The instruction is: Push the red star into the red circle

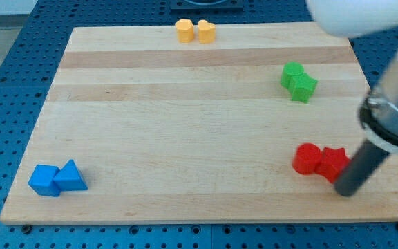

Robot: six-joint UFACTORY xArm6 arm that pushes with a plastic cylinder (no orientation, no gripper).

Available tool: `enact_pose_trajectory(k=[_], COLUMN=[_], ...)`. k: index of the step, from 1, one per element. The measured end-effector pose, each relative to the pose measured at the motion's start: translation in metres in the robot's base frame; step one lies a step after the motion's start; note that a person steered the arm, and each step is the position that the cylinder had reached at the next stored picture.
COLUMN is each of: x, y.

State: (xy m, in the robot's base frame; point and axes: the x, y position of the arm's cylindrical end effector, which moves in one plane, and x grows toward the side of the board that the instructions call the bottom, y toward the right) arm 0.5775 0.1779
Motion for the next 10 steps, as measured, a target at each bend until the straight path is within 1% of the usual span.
enact_pose_trajectory(k=[1, 2, 3, 4, 5, 6, 7, 8, 9, 10], x=[-0.031, -0.036, -0.101, -0.115, -0.09, -0.141, -0.183, -0.229, -0.229, -0.244], y=[-0.048, -0.048, -0.105, -0.089, -0.077, -0.063, -0.092, -0.102, -0.102, -0.078])
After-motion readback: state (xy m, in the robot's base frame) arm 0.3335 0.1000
